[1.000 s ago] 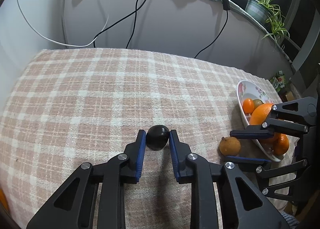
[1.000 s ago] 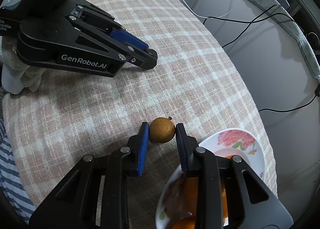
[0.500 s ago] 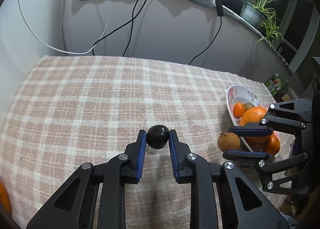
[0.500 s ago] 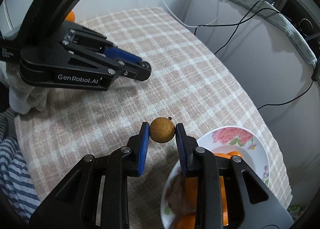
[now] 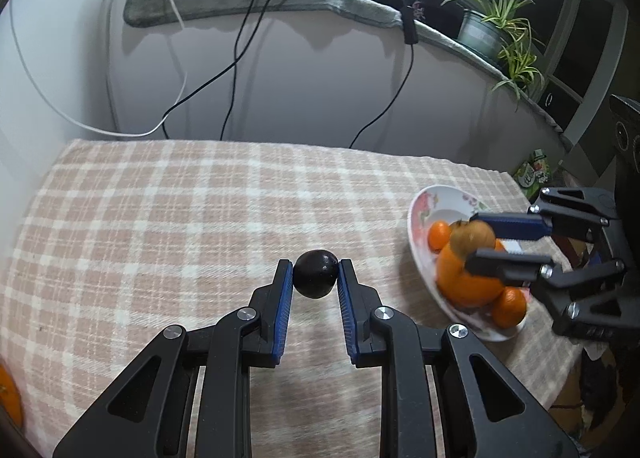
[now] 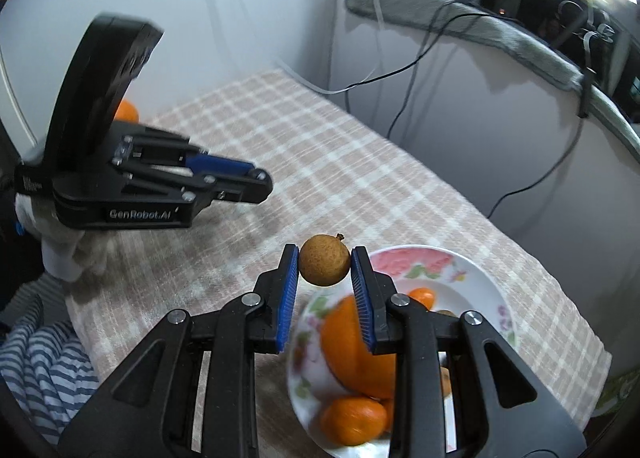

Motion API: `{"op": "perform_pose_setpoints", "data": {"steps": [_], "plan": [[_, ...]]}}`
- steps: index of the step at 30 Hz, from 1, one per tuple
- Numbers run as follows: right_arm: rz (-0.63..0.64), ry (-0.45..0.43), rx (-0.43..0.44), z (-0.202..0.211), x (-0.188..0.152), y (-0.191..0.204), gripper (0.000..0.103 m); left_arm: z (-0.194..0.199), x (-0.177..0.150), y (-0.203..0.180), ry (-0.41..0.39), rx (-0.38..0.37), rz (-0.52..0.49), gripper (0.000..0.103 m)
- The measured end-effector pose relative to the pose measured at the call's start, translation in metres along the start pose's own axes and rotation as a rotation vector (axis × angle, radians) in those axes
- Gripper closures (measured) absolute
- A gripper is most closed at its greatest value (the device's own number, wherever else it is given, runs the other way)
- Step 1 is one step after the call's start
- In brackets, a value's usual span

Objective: Organize fruits
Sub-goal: 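Carry the longan with the right tool while the left tool carries the plum over the plate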

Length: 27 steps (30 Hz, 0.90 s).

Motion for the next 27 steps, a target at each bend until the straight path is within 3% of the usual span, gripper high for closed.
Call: {"op": "perform_pose_setpoints", "data": {"steps": [18,27], "plan": [[-0.271,-0.085,-0.029,0.040,-0.029,-0.105,0.075,-0.023,0.025,-0.057,0.003,-0.066,-0.052,0.082],[-0.343,-0.083,-0.020,0.037,-0.052,-0.125,0.075,-0.040,0.038,-0.074,0.017,-0.085,-0.071,0.082]]}}
Point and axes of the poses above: each gripper's, at about its wrist camera, not at the fingertips, and z roughly against the way its jaws point, y to its left, x to its top, the point moved 10 cm from there along -z, roughly the way its jaws point, and after that the axes turned 7 degrees about -z, right-handed, at the moved point
